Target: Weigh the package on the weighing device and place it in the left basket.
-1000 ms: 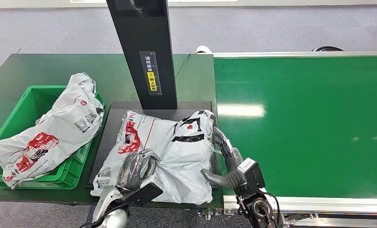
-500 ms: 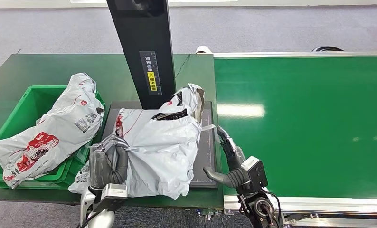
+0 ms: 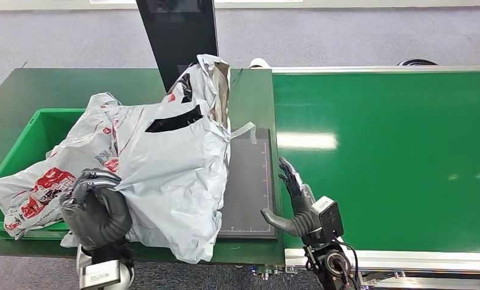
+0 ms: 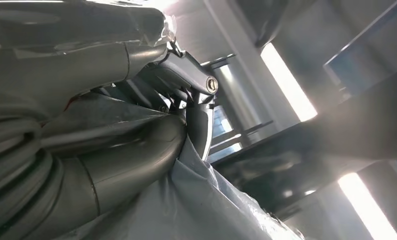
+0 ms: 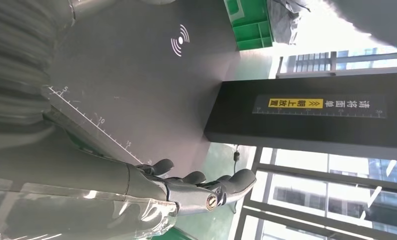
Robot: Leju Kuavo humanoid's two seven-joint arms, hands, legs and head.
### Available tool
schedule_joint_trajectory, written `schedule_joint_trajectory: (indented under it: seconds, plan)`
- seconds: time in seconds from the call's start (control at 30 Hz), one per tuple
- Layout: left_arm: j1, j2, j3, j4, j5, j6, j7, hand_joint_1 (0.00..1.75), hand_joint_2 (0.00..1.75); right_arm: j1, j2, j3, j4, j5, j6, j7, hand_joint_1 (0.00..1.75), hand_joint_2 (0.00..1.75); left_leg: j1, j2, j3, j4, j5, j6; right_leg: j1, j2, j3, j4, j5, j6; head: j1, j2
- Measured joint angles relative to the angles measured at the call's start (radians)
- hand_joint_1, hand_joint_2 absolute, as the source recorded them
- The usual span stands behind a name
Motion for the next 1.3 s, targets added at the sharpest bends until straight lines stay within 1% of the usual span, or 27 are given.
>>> schedule_joint_trajectory:
  seconds: [0.1,0.23,0.5,0.57,0.63,0.73,0.8,0.87,1.0,1.07,1.17,1.23,1.3]
  plan:
    - [0.000,0.005,0.002,-0.062,-0.035,0.000,0.000,1.75,1.75,-0.003,0.000,0.000,0.000,-0.002,0.000,0.000,0.00,1.75,0.000,0.000,0.000,0.000,0.000,0.000,0.000,0.000,0.000,0.000,0.000,0.000,0.000,0.000]
    - [-0.001,0.003,0.024,-0.128,-0.088,0.000,0.000,1.75,1.75,-0.007,0.000,0.000,0.001,-0.004,0.000,0.000,0.00,1.75,0.000,0.000,0.000,0.000,0.000,0.000,0.000,0.000,0.000,0.000,0.000,0.000,0.000,0.000]
    - [-0.001,0.001,0.042,-0.172,-0.096,0.000,0.000,1.75,1.75,-0.011,0.000,0.001,0.002,-0.004,0.000,0.000,0.00,1.75,0.000,0.000,0.000,0.000,0.000,0.000,0.000,0.000,0.000,0.000,0.000,0.000,0.000,0.000]
    - [0.000,-0.005,0.052,-0.182,-0.129,0.000,0.000,1.75,1.75,-0.011,0.000,0.001,0.003,-0.003,-0.001,0.000,0.00,1.75,0.000,0.000,0.000,0.000,0.000,0.000,0.000,0.000,0.000,0.000,0.000,0.000,0.000,0.000]
    - [-0.001,-0.025,0.082,-0.200,-0.191,0.000,0.000,1.75,1.75,-0.011,0.001,0.002,0.006,-0.001,-0.004,0.000,0.00,1.75,0.000,0.000,0.000,0.000,0.000,0.000,0.000,0.000,0.000,0.000,0.000,0.000,0.000,0.000]
    - [-0.008,-0.061,0.156,-0.210,-0.263,0.000,0.000,1.75,1.75,-0.010,0.002,0.004,0.011,0.002,-0.010,-0.005,0.00,1.75,0.000,0.000,0.000,0.000,0.000,0.000,0.000,0.000,0.000,0.000,0.000,0.000,0.000,0.000]
    - [-0.030,-0.077,0.214,-0.193,-0.292,0.000,0.006,1.75,1.75,-0.007,0.003,0.005,0.013,0.002,-0.013,-0.008,0.00,1.75,0.000,0.000,0.000,0.000,0.000,0.000,0.000,0.000,0.000,0.000,0.000,0.000,0.000,0.000]
    - [-0.066,-0.091,0.285,-0.145,-0.335,0.000,0.012,1.75,1.75,-0.003,0.003,0.007,0.014,0.005,-0.014,-0.009,0.00,1.75,0.000,0.000,0.001,0.000,0.000,0.000,0.000,0.000,0.001,0.000,0.000,0.000,-0.001,0.000]
    - [-0.149,-0.128,0.461,0.007,-0.489,0.000,0.035,1.75,1.75,0.012,0.004,0.009,0.014,0.014,-0.015,-0.010,0.00,1.75,0.000,0.000,0.002,0.000,0.001,0.000,0.000,0.000,0.001,0.000,0.000,0.000,-0.002,0.000]
    - [-0.203,-0.132,0.555,0.082,-0.533,0.000,0.060,1.75,1.75,0.014,0.005,0.010,0.014,0.017,-0.015,-0.010,0.00,1.75,0.000,0.001,0.002,0.000,0.001,0.000,0.000,0.001,0.001,0.000,0.001,-0.001,-0.002,0.000]
    - [-0.265,-0.129,0.683,0.171,-0.545,0.000,0.093,1.75,1.75,0.014,0.004,0.010,0.014,0.018,-0.015,-0.010,0.00,1.75,0.000,0.001,0.002,0.000,0.001,0.000,0.000,0.001,0.001,0.000,0.001,-0.001,-0.002,0.000]
    - [-0.293,-0.119,0.751,0.226,-0.550,0.001,0.124,1.75,1.75,0.017,0.004,0.009,0.013,0.018,-0.014,-0.012,0.00,1.75,0.000,0.001,0.002,0.000,0.001,0.000,0.000,0.001,0.001,0.000,0.001,-0.001,-0.002,0.000]
    - [-0.313,-0.104,0.798,0.274,-0.555,0.001,0.151,1.75,1.75,0.021,0.004,0.008,0.012,0.018,-0.014,-0.014,0.00,1.75,0.000,0.001,0.001,0.000,0.001,0.000,0.000,0.001,0.000,0.000,0.001,-0.001,-0.002,0.000]
